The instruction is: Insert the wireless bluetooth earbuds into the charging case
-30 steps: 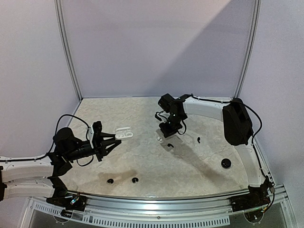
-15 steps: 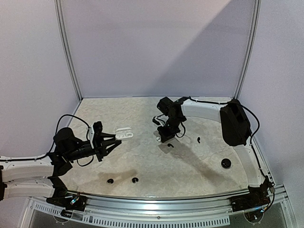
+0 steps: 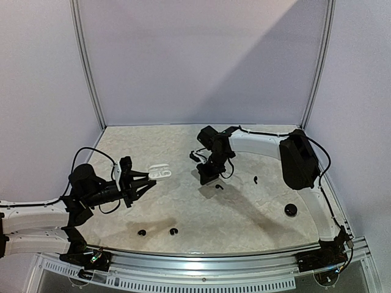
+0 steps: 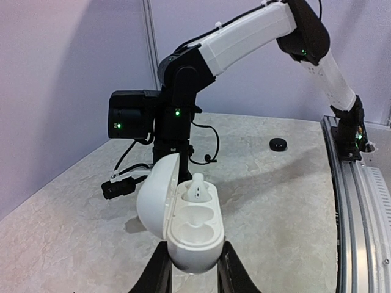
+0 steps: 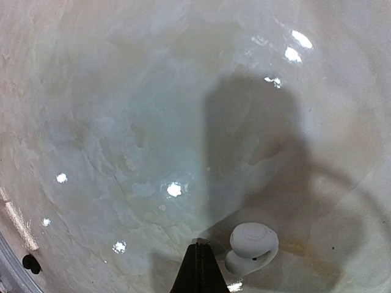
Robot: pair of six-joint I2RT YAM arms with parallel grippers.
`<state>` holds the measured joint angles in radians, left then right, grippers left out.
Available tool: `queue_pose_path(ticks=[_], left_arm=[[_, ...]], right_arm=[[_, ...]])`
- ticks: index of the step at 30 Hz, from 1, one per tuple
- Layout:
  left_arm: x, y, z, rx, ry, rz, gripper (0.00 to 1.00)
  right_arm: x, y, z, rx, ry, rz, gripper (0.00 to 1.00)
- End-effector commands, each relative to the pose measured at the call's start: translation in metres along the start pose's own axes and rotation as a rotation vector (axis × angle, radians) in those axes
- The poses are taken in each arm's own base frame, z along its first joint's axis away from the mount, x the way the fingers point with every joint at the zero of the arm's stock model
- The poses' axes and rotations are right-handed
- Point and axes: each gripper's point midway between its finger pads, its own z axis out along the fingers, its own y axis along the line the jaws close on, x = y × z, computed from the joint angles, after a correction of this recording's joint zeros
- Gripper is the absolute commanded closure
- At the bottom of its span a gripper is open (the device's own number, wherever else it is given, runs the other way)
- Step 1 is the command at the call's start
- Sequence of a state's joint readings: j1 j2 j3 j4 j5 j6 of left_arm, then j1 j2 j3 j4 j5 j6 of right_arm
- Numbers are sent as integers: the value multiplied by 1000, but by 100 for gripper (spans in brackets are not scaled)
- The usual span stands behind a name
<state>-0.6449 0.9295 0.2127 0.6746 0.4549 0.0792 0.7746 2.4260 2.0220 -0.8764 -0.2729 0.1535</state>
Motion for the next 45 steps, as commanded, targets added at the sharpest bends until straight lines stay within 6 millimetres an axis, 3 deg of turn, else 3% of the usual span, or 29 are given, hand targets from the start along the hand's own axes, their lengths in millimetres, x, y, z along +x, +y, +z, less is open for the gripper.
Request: queue_pose_path(ticks=[1,6,9,11,13,17,20,25,27,35,45], left_arm=[[4,1,-2,-5,5,10,100],[3,1,-2,-4,4,14,100],[4,1,-1,-2,5,14,100],[3,1,-1,-1,4,14,100],[1,1,-1,-1,0,14,100],[0,0,-1,5,-3,10,100],[-1,-1,-1,8,-6,9,100],[-2,0,-1,7,-7,12,100],[-3,0,-1,4,-8,12,100],[-2,2,-2,-4,-7,10,100],[-3,3,-2,-5,-6,17,100]], right_arm=[[-1,0,19,-13,1,1,100],[-8,29,4,-121,-24,-114,97],[-3,57,-23,-218,-54,-355,72],[-1,73,-53,-265,-100,-517,59],[3,78,-70,-258,-143,-702,53],[-1,63,-93,-200,-228,-961,37],[-10,43,-85,-138,-219,-1084,35],[-16,17,-46,-65,-172,-1271,32],[-21,12,-39,-55,-185,-1320,31],[-24,-3,-16,-41,-136,-1314,30],[-6,-27,7,-55,-20,-1271,43]])
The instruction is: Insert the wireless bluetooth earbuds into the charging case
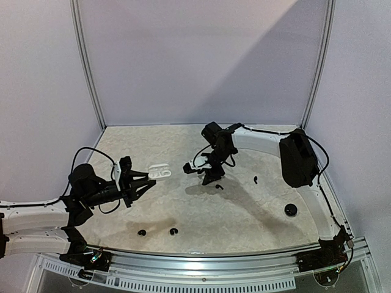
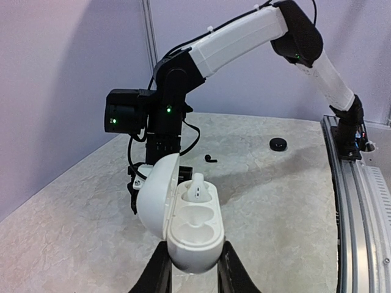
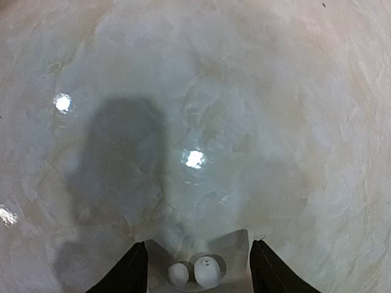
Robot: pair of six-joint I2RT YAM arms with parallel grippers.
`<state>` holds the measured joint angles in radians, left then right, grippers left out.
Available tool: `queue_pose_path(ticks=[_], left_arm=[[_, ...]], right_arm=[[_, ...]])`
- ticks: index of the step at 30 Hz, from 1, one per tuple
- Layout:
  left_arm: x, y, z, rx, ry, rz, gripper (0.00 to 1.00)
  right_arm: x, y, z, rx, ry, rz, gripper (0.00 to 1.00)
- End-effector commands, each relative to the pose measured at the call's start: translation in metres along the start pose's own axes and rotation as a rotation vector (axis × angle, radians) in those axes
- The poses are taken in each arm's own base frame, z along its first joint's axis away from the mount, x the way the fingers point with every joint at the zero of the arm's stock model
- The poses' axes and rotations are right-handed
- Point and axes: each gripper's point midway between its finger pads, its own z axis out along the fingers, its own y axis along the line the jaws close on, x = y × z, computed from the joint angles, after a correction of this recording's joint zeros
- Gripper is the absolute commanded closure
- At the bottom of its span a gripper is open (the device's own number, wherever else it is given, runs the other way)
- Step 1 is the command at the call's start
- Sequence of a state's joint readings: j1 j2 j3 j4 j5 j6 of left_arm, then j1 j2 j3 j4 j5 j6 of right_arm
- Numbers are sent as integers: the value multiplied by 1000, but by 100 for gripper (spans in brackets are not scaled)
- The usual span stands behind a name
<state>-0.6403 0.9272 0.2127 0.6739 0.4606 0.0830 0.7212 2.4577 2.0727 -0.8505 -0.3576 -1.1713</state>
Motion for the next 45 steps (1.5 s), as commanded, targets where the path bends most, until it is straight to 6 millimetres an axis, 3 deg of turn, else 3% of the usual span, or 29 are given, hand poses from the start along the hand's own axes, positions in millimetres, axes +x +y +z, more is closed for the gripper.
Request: queue_pose_path(ticks=[1,11,24,32,38,42,45], left_arm=[[-2,2,-1,-5,-3,13,100],[-1,3,0,-4,2,15,100],[2,3,-1,-5,8,19,100],[3,3,-1,-8,10,19,100],[4,2,-2,-6,13,21,100],[4,2,-1,-1,12,24,100],[4,1,-1,2,11,26,100]], right_arm=[[21,10,10,-56,42,24,44],[34,13,8,-77,61,59,67],[26,17,10,-80,8,142,76],[29,34,6,-15,27,435,79],[52,15,-13,244,114,782,79],[81,3,-34,474,181,1110,80],[90,1,-41,587,220,1232,82]])
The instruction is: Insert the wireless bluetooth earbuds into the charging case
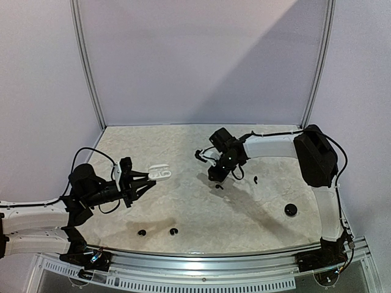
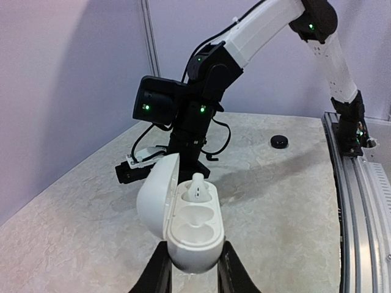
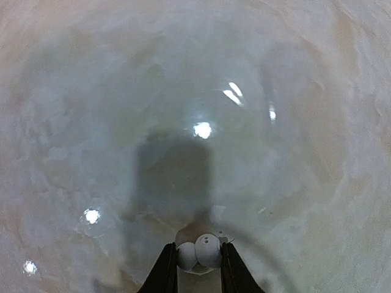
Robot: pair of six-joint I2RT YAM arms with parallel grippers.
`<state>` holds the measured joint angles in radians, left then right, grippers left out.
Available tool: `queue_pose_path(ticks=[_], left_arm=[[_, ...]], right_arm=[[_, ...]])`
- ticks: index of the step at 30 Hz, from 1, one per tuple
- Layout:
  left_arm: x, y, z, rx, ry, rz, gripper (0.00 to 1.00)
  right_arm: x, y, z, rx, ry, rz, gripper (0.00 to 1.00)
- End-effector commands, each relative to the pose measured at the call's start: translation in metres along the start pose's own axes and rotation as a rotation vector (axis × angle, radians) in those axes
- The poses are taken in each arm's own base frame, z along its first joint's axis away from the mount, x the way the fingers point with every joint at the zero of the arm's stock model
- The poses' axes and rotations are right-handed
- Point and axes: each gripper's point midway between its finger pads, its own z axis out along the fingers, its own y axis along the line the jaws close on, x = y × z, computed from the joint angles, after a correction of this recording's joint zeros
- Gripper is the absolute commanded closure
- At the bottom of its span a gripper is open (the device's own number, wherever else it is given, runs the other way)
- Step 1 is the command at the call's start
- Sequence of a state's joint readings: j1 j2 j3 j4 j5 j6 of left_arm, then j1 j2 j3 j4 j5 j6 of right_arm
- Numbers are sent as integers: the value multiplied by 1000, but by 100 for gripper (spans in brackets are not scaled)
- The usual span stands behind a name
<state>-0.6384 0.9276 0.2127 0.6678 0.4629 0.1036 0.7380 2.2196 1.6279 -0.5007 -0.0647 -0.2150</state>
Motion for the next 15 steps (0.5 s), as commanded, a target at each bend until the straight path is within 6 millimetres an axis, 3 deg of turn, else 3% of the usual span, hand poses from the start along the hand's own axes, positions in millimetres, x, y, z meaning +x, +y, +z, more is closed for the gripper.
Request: queue_pose_path(ticks=[1,6,10,15], left_arm=[[2,1,-1,2,5,9,100],[2,1,-2,0,4,18,100],[3,0,-2,2,5,18,100],[2,1,-3,-2,3,22,100]], right_arm=[[24,-48,-10,319,59,359,82],[28,-50,-9,417,97,446,82],[30,-43,5,381,119,530,77],[34,-35,19,341,155,573,61]])
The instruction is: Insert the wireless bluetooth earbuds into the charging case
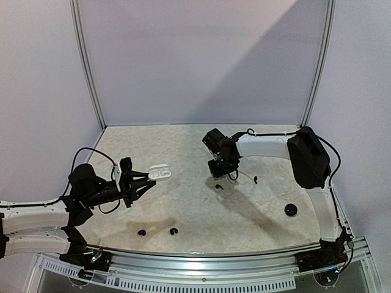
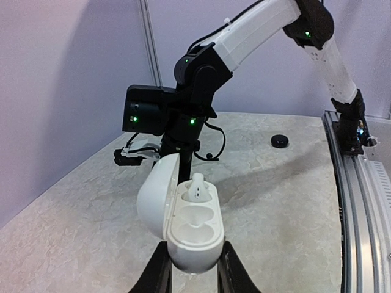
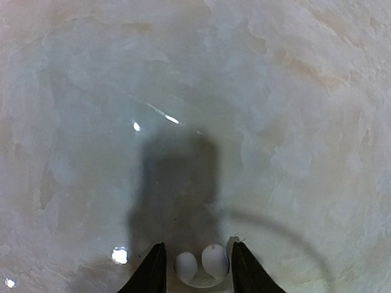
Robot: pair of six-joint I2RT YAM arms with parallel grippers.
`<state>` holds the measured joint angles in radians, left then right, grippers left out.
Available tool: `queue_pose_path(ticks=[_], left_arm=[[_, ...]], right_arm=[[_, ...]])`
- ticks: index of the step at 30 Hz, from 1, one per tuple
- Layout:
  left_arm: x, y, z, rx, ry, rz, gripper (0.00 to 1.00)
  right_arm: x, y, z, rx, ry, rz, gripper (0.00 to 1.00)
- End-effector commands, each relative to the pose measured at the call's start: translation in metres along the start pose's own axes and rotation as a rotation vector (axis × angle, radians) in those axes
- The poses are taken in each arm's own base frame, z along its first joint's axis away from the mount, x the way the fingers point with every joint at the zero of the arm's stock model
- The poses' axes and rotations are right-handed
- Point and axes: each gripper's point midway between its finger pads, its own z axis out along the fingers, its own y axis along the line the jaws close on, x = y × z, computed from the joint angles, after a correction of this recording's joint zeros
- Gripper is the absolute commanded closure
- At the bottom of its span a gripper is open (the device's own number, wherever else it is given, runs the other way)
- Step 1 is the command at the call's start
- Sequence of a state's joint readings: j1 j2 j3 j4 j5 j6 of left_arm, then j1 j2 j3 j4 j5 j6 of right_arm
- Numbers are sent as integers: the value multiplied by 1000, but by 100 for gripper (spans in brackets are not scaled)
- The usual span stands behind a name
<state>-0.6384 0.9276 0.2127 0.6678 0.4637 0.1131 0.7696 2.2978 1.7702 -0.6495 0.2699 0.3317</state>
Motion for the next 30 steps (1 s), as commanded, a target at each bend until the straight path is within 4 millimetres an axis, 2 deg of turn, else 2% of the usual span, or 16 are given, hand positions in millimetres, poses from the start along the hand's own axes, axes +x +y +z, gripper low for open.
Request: queue_pose_path(ticks=[1,4,8,10,12,14,17,19,21,24,26,30], left_arm=[[3,1,-3,-3,5,12,100],[3,1,-3,-3,5,11,100],[3,1,-3,-5,5,14,100],[2,1,-3,-6,5,16,100],[3,1,-3,-6,7,18,100],[4,2,-3,-7,11,19,100],[3,2,-2,-6,11,18,100],[2,2,-2,-7,10,18,100],[2,3,-2,-7,10,18,100],[4,3,-1,-5,15,13,100],[4,3,0,-3,16,15,100],[4,4,1,-5,19,19,100]], right_arm=[[25,-1,22,30,93,57,59],[16,2,16,-15,71,78,54],[0,-4,6,-111,39,123,50],[-23,5,-13,-234,-51,86,47],[-38,17,-39,-353,-114,-6,46],[-52,21,-67,-401,-205,-139,45],[-52,29,-91,-450,-330,-421,44],[-36,30,-100,-468,-405,-638,44],[-17,30,-101,-489,-448,-815,46],[10,23,-86,-446,-439,-1114,55],[10,17,-71,-376,-432,-1200,64],[16,8,-43,-287,-392,-1366,66]])
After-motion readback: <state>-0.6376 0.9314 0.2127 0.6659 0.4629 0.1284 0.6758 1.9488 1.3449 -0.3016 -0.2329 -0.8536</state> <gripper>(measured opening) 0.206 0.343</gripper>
